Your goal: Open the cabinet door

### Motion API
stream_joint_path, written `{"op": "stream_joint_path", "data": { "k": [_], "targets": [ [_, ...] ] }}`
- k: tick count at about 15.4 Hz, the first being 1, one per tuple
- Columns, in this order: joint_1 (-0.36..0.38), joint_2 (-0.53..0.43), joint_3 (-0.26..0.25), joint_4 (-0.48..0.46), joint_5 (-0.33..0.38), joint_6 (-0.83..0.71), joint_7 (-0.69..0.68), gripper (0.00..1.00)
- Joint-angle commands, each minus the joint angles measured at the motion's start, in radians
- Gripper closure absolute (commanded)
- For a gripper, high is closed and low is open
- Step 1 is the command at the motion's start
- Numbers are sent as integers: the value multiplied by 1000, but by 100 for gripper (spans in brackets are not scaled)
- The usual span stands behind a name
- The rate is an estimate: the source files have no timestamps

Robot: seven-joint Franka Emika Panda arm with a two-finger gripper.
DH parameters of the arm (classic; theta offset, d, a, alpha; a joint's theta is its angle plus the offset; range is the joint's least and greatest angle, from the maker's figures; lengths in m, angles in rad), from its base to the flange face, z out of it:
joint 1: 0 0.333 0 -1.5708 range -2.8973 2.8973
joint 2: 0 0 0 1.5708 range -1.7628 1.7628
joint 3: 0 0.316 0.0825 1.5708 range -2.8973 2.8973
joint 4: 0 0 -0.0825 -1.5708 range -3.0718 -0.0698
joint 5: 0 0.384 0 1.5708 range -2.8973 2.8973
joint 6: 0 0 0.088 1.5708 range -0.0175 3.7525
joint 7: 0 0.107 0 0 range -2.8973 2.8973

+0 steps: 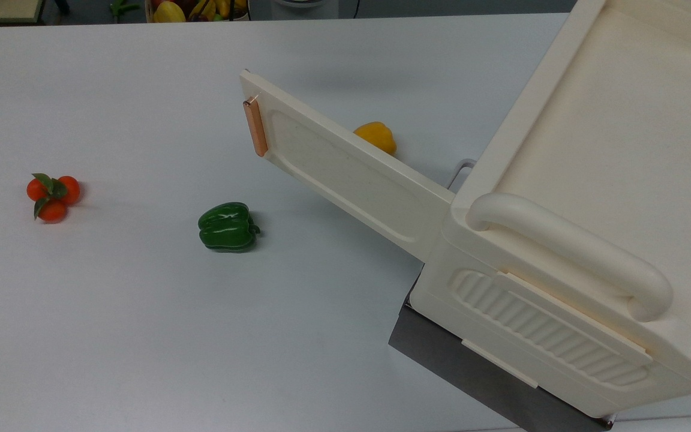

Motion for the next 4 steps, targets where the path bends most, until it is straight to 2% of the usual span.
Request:
{"op": "stream_joint_path", "data": {
  "k": [1, 4],
  "targets": [
    [18, 1, -23, -4, 15, 20, 24, 0],
    [17, 2, -19, -4, 15, 20, 27, 0]
  ]
}}
